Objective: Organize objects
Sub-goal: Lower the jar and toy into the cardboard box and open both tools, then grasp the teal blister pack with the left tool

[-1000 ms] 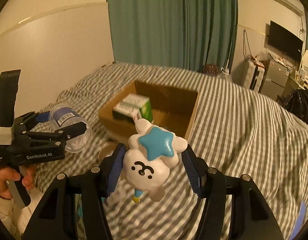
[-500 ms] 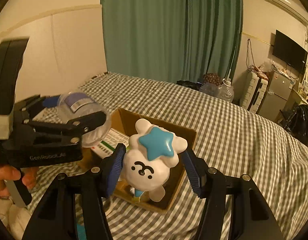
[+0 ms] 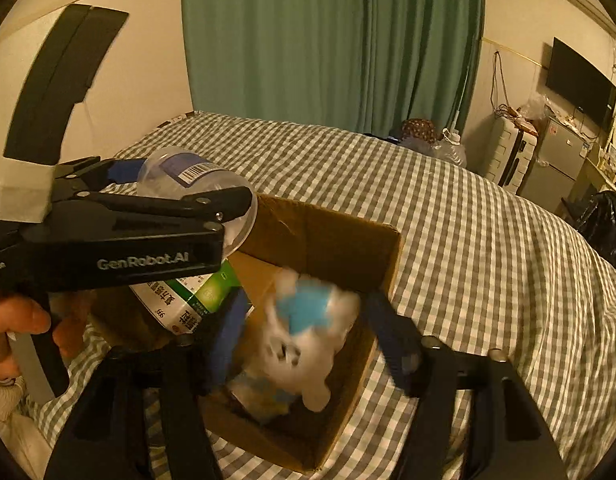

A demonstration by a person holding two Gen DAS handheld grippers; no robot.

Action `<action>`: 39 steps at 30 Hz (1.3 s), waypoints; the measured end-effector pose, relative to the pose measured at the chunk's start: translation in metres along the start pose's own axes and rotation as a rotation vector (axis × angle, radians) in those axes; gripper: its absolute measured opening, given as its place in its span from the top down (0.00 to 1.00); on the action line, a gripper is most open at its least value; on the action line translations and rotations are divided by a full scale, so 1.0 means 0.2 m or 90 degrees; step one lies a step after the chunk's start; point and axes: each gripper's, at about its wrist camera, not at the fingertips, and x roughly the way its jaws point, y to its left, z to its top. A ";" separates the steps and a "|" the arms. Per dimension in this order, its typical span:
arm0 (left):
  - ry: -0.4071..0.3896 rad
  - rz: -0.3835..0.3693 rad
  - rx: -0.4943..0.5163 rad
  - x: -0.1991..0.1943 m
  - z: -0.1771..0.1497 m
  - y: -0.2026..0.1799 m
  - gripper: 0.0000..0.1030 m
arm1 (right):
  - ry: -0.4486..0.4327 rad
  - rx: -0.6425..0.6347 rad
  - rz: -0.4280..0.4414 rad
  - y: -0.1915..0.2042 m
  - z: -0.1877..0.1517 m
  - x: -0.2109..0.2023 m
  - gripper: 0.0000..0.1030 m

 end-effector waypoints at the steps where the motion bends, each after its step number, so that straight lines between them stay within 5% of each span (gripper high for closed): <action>1: 0.004 0.004 0.004 0.00 0.00 0.00 0.08 | -0.004 0.001 -0.001 0.00 0.00 -0.02 0.28; 5: -0.010 0.037 0.027 -0.07 -0.01 -0.03 0.00 | -0.012 0.004 -0.012 0.00 -0.02 -0.12 0.27; 22: -0.077 0.049 -0.043 -0.88 -0.10 0.05 0.00 | -0.072 0.003 -0.066 0.08 -0.13 -0.97 0.17; 31: -0.101 0.064 -0.057 -1.25 -0.38 0.04 0.00 | -0.095 0.011 -0.080 0.17 -0.32 -1.22 0.12; 39: -0.068 0.088 -0.064 -1.26 -0.71 -0.02 0.00 | -0.067 0.028 -0.073 0.22 -0.60 -1.16 0.12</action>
